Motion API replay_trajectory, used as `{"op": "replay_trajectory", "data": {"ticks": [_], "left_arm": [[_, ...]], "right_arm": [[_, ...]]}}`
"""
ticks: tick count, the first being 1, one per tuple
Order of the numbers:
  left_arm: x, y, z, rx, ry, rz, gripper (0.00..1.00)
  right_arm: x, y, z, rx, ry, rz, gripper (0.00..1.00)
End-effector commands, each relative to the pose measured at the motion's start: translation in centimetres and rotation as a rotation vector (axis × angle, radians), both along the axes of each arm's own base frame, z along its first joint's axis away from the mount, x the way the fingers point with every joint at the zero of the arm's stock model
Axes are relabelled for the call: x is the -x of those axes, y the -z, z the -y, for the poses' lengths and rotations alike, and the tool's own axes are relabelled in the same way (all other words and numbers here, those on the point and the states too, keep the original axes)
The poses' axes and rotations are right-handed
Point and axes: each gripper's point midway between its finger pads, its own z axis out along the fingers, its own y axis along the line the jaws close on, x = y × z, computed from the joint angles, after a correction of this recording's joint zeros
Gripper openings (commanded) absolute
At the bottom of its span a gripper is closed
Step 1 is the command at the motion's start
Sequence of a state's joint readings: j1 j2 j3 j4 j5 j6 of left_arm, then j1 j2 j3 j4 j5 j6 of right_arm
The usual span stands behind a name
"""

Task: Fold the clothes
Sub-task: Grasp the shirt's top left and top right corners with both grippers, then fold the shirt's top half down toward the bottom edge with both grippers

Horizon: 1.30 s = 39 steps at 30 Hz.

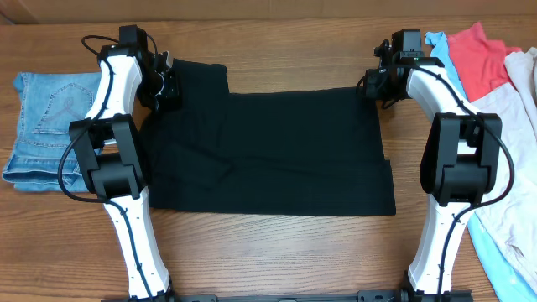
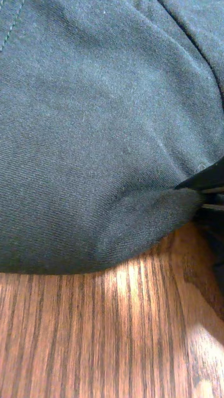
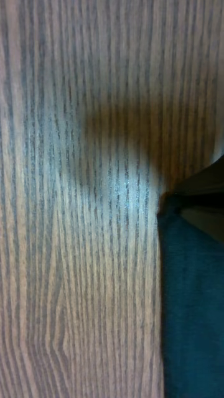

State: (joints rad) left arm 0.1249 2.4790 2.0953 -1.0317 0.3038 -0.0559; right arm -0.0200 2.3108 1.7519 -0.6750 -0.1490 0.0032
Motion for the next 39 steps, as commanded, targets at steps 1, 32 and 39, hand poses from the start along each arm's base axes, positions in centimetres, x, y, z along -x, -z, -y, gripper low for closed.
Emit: {"op": "replay_trajectory", "data": {"ticks": [1, 32, 39], "left_arm": [[0.3, 0.6, -0.5, -0.009, -0.025, -0.023, 0.04], [10.1, -13.5, -1.2, -0.108, -0.025, -0.154, 0.04], [12.9, -13.6, -0.2, -0.098, 0.014, -0.267, 0.04]], "right_arm": [[0.0, 0.3, 1.7, 0.037, 0.085, -0.030, 0.04], [13.3, -9.7, 8.0, 0.107, 0.280, -0.567, 0.04], [14.8, -9.4, 7.3, 0.072, 0.266, -0.634, 0.04]]}}
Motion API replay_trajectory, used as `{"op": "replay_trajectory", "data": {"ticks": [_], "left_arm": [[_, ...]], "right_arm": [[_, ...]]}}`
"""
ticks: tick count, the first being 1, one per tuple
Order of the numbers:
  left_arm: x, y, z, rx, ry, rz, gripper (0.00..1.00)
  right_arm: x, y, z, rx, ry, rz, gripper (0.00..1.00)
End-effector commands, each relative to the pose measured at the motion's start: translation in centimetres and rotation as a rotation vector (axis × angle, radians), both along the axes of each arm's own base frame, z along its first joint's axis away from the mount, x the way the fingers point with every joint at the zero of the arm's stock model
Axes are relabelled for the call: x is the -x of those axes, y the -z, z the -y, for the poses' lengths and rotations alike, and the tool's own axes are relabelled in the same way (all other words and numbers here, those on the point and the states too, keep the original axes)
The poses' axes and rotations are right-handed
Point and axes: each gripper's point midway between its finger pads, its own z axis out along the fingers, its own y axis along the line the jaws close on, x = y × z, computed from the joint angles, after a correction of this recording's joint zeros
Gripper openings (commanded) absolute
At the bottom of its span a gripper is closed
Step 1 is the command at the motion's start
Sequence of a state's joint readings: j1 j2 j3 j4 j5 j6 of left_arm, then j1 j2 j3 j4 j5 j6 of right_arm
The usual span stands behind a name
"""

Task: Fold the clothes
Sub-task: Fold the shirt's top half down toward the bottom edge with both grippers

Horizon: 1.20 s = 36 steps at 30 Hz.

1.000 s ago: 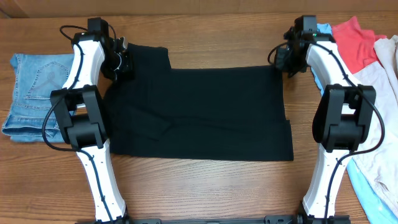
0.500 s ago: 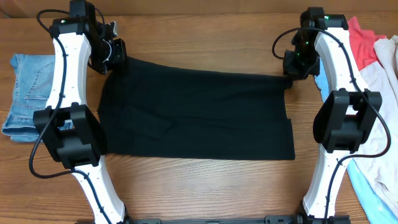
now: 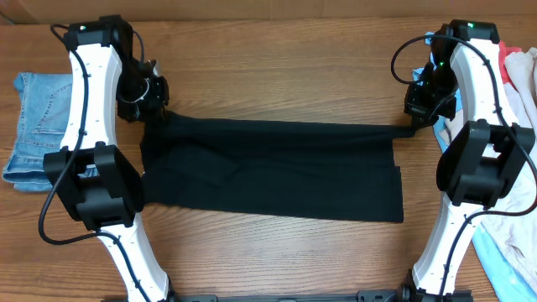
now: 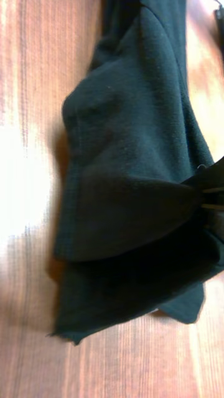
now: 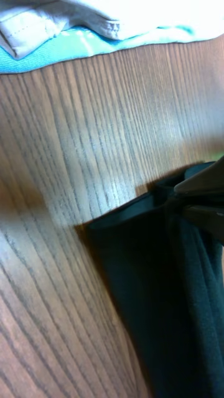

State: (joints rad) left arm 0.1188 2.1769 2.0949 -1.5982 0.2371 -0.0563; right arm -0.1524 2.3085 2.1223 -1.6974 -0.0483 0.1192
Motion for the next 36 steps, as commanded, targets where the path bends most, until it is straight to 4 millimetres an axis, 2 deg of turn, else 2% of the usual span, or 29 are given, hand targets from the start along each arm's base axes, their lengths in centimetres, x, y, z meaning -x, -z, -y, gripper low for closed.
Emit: {"op": "replay_trajectory", "data": {"ticks": [1, 5, 8, 12, 13, 15, 21, 25, 30, 36], "left_arm": [[1.1, -1.0, -0.8, -0.063, 0.022, -0.012, 0.04], [2.0, -1.1, -0.7, -0.055, 0.039, -0.048, 0.04], [2.6, -1.0, -0.5, -0.048, 0.044, -0.070, 0.05], [4.5, 0.5, -0.2, -0.036, 0.052, -0.152, 0.04], [5.9, 1.5, -0.1, -0.026, 0.064, -0.208, 0.04], [6.9, 2.3, 0.2, -0.012, 0.063, -0.243, 0.04], [8.5, 2.1, 0.9, 0.015, 0.072, -0.216, 0.04], [10.4, 4.6, 1.1, 0.024, 0.073, -0.276, 0.04], [12.2, 6.7, 1.0, 0.017, 0.075, -0.334, 0.04], [12.5, 7.3, -1.8, -0.167, 0.017, -0.361, 0.07]], "right_arm": [[0.5, -1.1, 0.5, 0.039, -0.006, 0.017, 0.04], [2.5, -0.5, -0.3, 0.029, -0.019, -0.046, 0.04], [3.5, -1.4, -0.5, 0.022, -0.016, -0.039, 0.04], [3.8, -3.1, -0.9, 0.022, -0.020, 0.005, 0.04], [4.1, -3.1, -1.1, 0.022, -0.026, 0.001, 0.04], [4.9, -2.4, -1.1, 0.028, -0.031, -0.038, 0.04], [7.2, -0.1, -1.4, 0.019, -0.034, -0.131, 0.04], [8.2, 0.6, -1.6, 0.015, -0.038, -0.170, 0.04], [8.8, 1.2, -1.7, 0.012, -0.038, -0.190, 0.04], [8.9, 1.1, -1.7, 0.012, -0.038, -0.195, 0.06]]}}
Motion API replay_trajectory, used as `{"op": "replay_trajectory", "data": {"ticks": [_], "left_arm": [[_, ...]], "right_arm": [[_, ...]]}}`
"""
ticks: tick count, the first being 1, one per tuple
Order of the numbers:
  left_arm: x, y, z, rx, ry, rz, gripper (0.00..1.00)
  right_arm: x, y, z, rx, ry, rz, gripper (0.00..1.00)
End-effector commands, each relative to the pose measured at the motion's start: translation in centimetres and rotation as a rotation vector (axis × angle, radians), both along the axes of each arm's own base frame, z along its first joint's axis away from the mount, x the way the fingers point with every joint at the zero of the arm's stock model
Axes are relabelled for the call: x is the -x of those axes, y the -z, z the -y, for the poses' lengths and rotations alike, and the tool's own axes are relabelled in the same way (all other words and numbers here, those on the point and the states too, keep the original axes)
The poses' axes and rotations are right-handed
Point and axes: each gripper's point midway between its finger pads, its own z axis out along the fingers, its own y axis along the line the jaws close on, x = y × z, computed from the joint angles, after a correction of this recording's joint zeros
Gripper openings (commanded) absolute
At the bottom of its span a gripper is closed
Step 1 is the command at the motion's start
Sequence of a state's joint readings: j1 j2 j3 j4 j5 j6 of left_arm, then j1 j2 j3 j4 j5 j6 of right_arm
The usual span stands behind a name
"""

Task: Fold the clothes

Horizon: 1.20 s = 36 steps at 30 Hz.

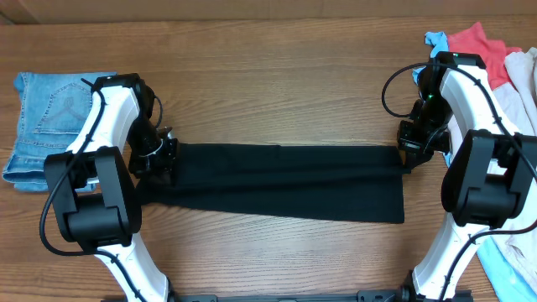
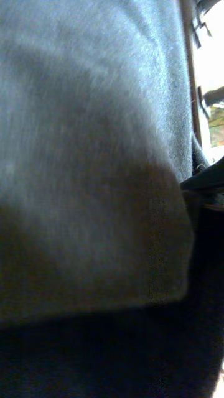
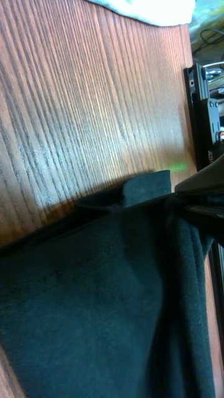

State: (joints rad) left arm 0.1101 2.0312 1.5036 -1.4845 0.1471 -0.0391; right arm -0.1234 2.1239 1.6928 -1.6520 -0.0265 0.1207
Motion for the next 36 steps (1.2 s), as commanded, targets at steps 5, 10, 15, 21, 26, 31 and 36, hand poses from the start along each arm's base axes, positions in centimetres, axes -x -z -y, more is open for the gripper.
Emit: {"op": "replay_trajectory", "data": {"ticks": [5, 10, 15, 21, 26, 31, 36], "left_arm": [[0.8, -0.1, -1.9, -0.129, -0.014, -0.034, 0.20], [1.0, -0.2, -1.9, -0.128, -0.013, -0.045, 0.27], [1.0, -0.1, -1.9, -0.128, -0.013, -0.044, 0.27], [0.7, 0.0, -1.9, -0.128, -0.015, -0.032, 0.25], [0.4, 0.1, -1.4, -0.099, -0.017, -0.016, 0.21], [-2.5, -2.0, 0.2, 0.004, -0.019, 0.161, 0.16], [-6.4, -7.3, 1.1, 0.050, -0.057, 0.456, 0.22]], "right_arm": [[0.5, -0.6, 0.3, 0.026, -0.010, -0.009, 0.10], [1.0, -0.8, 0.2, 0.023, -0.009, -0.031, 0.16], [2.0, -0.3, 0.1, 0.019, -0.006, -0.072, 0.17], [4.1, 2.6, 0.2, 0.031, -0.014, -0.122, 0.18], [3.9, 3.4, 0.3, 0.039, -0.011, -0.102, 0.24], [3.3, 3.7, 0.1, 0.024, -0.013, -0.074, 0.24], [2.6, 4.1, 0.0, 0.016, -0.011, -0.040, 0.24]]}}
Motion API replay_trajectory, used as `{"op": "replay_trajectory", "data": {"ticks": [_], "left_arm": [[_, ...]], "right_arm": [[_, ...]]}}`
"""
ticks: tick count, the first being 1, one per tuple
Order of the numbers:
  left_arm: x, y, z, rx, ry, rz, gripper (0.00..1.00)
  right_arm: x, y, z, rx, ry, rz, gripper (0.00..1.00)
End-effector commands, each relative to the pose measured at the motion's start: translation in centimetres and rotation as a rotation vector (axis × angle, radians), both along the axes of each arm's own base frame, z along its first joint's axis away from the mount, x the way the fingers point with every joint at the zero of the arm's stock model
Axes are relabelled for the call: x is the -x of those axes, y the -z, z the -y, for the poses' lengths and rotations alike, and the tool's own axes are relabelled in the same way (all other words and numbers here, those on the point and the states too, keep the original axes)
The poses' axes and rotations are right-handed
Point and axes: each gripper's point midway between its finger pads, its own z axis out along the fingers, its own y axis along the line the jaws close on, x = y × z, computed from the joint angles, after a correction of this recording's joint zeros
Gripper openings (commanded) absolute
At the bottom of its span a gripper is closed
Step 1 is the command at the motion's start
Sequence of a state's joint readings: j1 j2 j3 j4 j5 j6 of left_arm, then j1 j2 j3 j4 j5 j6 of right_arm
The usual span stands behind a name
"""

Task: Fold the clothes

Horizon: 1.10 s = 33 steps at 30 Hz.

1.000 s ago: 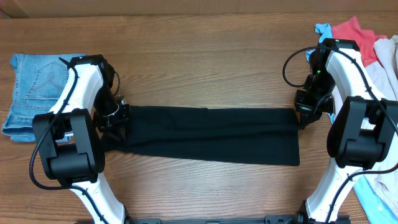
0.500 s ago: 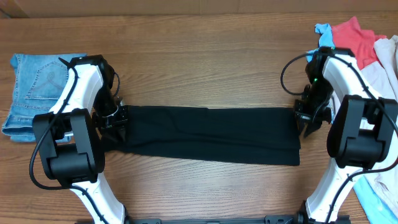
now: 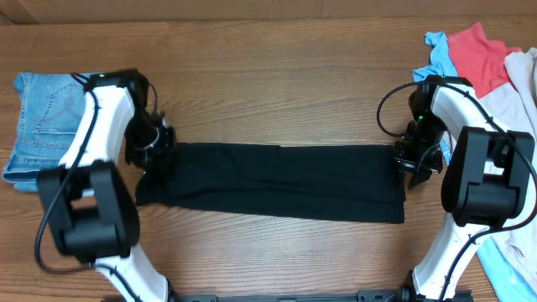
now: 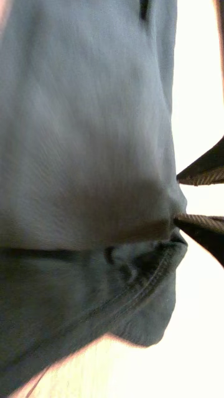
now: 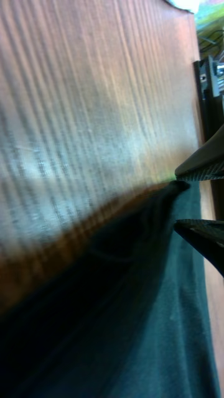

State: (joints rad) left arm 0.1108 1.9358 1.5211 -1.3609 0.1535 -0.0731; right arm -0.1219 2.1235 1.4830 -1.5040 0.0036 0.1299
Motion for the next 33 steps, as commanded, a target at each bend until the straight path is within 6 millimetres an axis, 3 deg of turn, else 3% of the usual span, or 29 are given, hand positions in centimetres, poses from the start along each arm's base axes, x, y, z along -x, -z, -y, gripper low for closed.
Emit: {"op": "replay_trajectory", "data": {"ticks": [1, 3, 6, 10, 13, 17, 21, 27, 29, 30, 31, 33], "left_arm": [[-3.1, -6.0, 1.9, 0.100, -0.009, 0.265, 0.23], [-4.0, -6.8, 2.8, 0.126, 0.007, 0.323, 0.23], [-3.9, -5.7, 4.5, 0.134, 0.059, 0.300, 0.22], [-2.0, -2.3, 5.5, 0.096, 0.109, 0.192, 0.20], [0.2, 1.3, 5.4, 0.082, 0.097, 0.097, 0.20], [3.3, 5.9, 3.7, 0.014, 0.060, 0.014, 0.23], [3.7, 9.2, 1.2, -0.072, 0.029, 0.051, 0.27], [3.4, 9.6, -1.2, -0.076, -0.055, 0.070, 0.28], [3.5, 9.6, -2.1, -0.077, -0.093, 0.068, 0.28], [3.5, 9.6, -2.4, -0.078, -0.108, 0.069, 0.29], [3.5, 9.6, -2.9, -0.075, -0.127, 0.072, 0.29], [3.4, 9.6, -3.3, -0.069, -0.146, 0.075, 0.31]], "right_arm": [[-0.4, -0.2, -0.2, -0.007, -0.003, 0.028, 0.24], [-0.5, -0.1, -0.1, -0.006, -0.003, 0.035, 0.24], [-0.5, -0.1, -0.1, -0.003, -0.005, 0.034, 0.24], [-0.5, -0.1, 0.0, -0.002, -0.004, 0.034, 0.25], [-0.5, -0.2, 0.1, -0.003, 0.002, 0.034, 0.24], [-0.3, -0.2, 0.5, -0.003, 0.018, 0.029, 0.25], [-0.3, -0.2, 0.8, -0.003, 0.035, 0.029, 0.24], [-1.0, -1.2, -0.4, -0.122, 0.043, 0.086, 0.25], [-1.9, -2.2, -1.3, -0.220, 0.026, 0.165, 0.29], [-2.4, -2.8, -2.0, -0.285, 0.014, 0.211, 0.38], [-2.9, -3.6, -2.8, -0.369, -0.002, 0.265, 0.58], [-3.3, -4.1, -3.2, -0.430, -0.004, 0.298, 0.65]]}}
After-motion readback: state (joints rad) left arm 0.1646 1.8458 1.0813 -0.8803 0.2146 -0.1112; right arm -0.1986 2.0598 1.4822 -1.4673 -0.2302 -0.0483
